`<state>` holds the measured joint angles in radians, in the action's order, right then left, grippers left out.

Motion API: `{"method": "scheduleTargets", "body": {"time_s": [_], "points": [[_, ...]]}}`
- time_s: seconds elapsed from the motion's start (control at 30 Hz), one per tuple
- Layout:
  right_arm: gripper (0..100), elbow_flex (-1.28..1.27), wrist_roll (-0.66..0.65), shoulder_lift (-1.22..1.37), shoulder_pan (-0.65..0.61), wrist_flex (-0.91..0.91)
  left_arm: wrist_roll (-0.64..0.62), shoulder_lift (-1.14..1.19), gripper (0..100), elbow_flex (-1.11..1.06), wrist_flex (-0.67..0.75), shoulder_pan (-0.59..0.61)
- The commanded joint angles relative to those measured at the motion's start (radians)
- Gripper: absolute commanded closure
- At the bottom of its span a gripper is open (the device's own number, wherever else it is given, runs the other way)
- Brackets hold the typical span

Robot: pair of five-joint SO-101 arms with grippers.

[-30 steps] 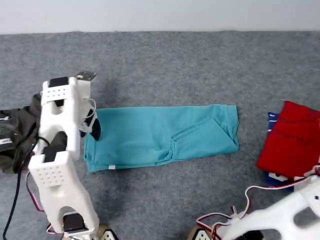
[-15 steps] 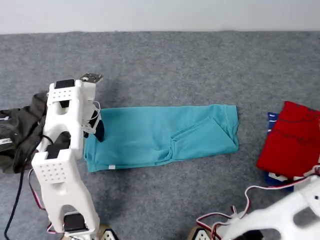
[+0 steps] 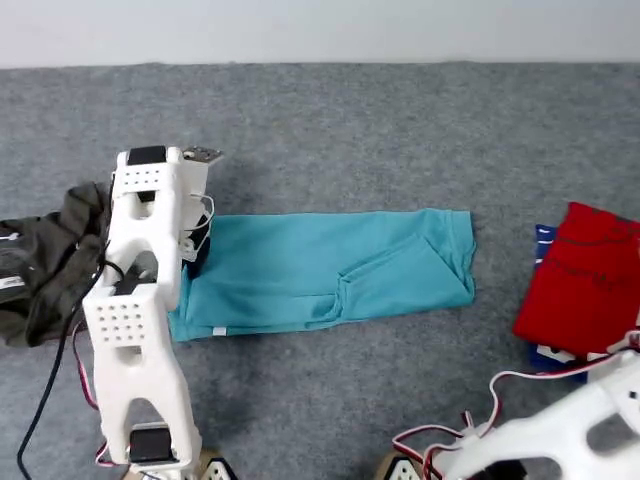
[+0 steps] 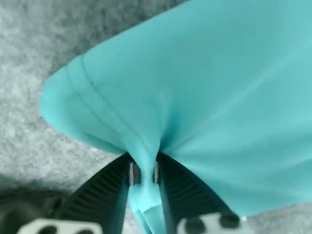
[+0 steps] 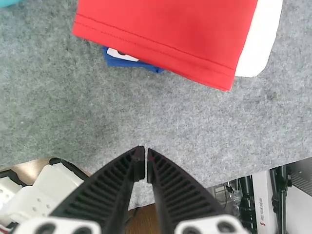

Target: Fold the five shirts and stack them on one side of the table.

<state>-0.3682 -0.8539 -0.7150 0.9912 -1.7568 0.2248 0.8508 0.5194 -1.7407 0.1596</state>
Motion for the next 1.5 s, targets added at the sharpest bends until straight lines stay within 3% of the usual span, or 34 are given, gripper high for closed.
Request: {"method": "scheduleTargets", "body": {"time_s": [0.0, 0.27, 0.63, 0.77, 1.0, 1.47], "points": [[98.7, 0.012, -0.011, -0.022, 0.008, -0.036, 0.005, -0.057, 99, 0.051, -0.015, 0.012], [98.6, 0.012, -0.011, -0.022, 0.007, -0.036, 0.006, -0.315, 99, -0.044, -0.014, -0.101], [98.6, 0.012, -0.011, -0.021, 0.007, -0.036, -0.002, -0.551, 99, -0.061, -0.009, -0.436], [98.6, 0.009, -0.009, -0.021, 0.007, -0.036, -0.074, -0.574, 99, -0.025, 0.029, -0.559], [98.7, 0.008, -0.009, -0.021, 0.007, -0.036, -0.101, -0.462, 99, 0.082, 0.089, -0.723], [98.7, 0.008, -0.009, -0.021, 0.007, -0.036, -0.181, -0.124, 99, 0.608, -0.009, -0.784]]}}
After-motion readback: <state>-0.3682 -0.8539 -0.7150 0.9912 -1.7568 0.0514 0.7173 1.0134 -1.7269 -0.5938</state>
